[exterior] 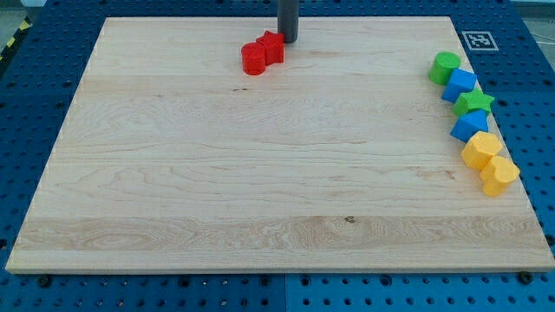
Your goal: Separate the green circle from blue cube
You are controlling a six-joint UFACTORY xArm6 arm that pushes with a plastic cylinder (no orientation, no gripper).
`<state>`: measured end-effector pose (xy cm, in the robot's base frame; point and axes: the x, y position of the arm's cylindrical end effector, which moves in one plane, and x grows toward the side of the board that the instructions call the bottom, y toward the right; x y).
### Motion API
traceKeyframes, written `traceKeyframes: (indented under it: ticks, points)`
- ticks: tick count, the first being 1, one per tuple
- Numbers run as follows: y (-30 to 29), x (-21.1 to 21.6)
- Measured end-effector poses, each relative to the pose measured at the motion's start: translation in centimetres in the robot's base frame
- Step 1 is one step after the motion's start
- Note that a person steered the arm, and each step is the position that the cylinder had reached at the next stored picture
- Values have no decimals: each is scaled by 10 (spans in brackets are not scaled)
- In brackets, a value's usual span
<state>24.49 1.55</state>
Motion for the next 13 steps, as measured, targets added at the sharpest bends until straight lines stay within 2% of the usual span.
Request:
traceKeyframes:
  ticks: [2,4,6,9,13]
  points:
    - [52,3]
    - [79,8]
    - [159,17]
    - [180,18]
    - [292,54]
